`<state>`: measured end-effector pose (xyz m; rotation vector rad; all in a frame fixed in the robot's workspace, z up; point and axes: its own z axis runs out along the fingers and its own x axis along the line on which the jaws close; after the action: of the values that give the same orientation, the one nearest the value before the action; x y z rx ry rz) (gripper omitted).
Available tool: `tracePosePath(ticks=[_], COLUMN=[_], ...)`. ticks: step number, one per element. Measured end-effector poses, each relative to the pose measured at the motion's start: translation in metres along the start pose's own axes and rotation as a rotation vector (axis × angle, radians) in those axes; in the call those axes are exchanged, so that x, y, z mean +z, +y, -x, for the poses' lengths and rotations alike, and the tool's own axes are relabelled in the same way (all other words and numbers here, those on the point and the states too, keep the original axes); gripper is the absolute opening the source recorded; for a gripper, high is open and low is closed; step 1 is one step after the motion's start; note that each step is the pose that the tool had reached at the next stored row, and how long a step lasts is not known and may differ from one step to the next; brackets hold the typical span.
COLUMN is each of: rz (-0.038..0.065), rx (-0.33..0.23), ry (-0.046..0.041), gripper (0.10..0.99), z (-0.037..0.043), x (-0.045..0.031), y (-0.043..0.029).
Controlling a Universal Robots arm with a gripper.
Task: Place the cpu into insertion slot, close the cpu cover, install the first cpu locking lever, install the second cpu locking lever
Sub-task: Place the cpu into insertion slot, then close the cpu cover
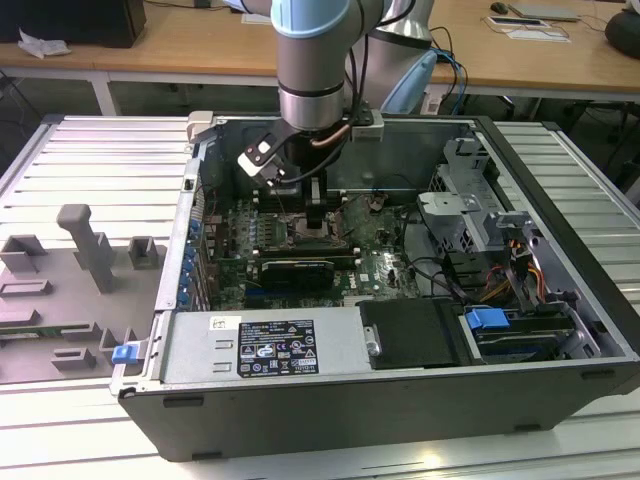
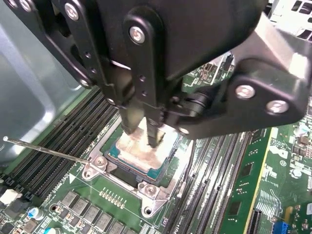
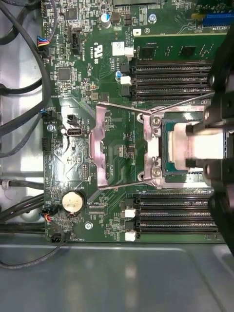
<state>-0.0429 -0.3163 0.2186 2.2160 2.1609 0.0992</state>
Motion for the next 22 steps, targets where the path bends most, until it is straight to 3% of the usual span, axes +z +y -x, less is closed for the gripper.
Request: tracePosePath(ticks=[1, 3, 4, 5, 16, 19, 22], rz=[0.0, 0.0, 0.0, 0.0, 0.0, -0.002, -0.003], rx=[0.0, 0.0, 0.0, 0.0, 0.0, 0.0, 0.0], ry=[-0.0002, -0.0008, -0.0012, -0.0014, -0.0015, -0.0014, -0.0016], gripper=[0.286, 0.165, 0.165, 0.106, 0.106, 0.106, 0.106], z=[0.0, 0.0, 0.0, 0.0, -0.0001, -0.0003, -0.0003], x=[-0.0003, -0.0009, -0.0013, -0.0016, -0.0071, -0.0072, -0.0082], y=[0.0, 0.0001, 0.0001, 0.0001, 0.0005, 0.0079, 0.0094])
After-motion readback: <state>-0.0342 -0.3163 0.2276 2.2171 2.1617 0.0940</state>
